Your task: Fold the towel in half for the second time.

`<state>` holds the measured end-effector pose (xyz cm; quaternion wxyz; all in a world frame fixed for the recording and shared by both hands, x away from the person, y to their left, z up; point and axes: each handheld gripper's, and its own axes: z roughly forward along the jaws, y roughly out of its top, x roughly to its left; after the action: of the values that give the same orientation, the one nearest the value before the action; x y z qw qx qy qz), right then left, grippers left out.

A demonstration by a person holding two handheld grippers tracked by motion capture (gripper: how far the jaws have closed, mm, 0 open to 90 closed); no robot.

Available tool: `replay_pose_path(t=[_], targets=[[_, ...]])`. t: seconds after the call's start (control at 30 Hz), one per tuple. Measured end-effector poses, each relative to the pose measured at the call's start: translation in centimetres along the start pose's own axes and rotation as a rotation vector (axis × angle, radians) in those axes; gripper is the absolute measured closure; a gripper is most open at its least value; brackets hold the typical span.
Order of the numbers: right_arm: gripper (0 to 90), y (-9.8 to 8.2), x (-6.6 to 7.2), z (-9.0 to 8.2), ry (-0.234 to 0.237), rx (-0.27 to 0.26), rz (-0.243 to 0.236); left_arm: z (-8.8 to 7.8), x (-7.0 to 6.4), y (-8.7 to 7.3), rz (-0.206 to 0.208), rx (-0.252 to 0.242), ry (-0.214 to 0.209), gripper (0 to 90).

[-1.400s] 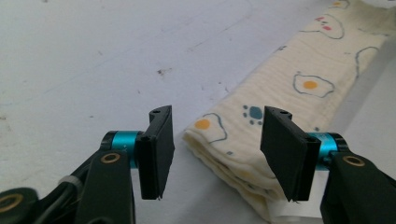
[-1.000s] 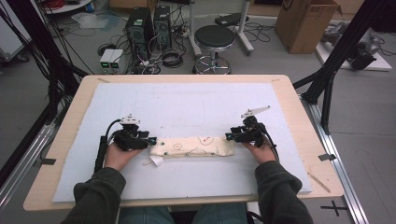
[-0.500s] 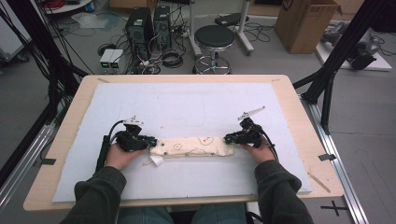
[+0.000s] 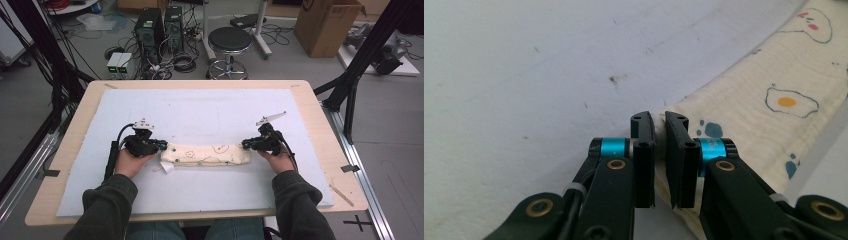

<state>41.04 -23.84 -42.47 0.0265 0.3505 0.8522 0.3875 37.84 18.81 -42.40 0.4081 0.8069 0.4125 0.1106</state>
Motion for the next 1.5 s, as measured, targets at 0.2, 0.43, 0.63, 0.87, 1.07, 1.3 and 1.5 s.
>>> replay_pose_path(t=[0.2,0.43,0.63,0.87,1.07,1.3,1.5], targets=[[81.9,1.4,-0.4,-0.1,-0.035,-0.03,0.007,0.4,0.7,0.2,-0.047,-0.045,0.035,82.4],[81.8,1.9,-1.1,0.9,-0.06,-0.026,0.027,1.0,1.5,0.2,-0.09,-0.079,0.058,82.2],[81.7,1.9,-1.6,1.4,-0.076,-0.013,0.038,1.8,1.7,0.5,-0.094,-0.077,0.069,82.2],[81.4,1.7,-2.3,1.7,-0.089,-0.022,0.066,2.5,1.8,1.2,-0.102,-0.08,0.076,82.0],[70.5,1.6,-2.6,1.5,-0.077,-0.042,0.08,2.2,2.3,1.1,-0.108,-0.072,0.082,67.3],[58.4,1.6,-2.4,0.2,-0.057,-0.107,0.098,1.3,2.2,1.2,-0.111,-0.102,0.05,58.0],[51.9,1.7,-1.9,-0.6,-0.065,-0.139,0.09,0.6,1.8,1.3,-0.094,-0.125,0.035,56.1]])
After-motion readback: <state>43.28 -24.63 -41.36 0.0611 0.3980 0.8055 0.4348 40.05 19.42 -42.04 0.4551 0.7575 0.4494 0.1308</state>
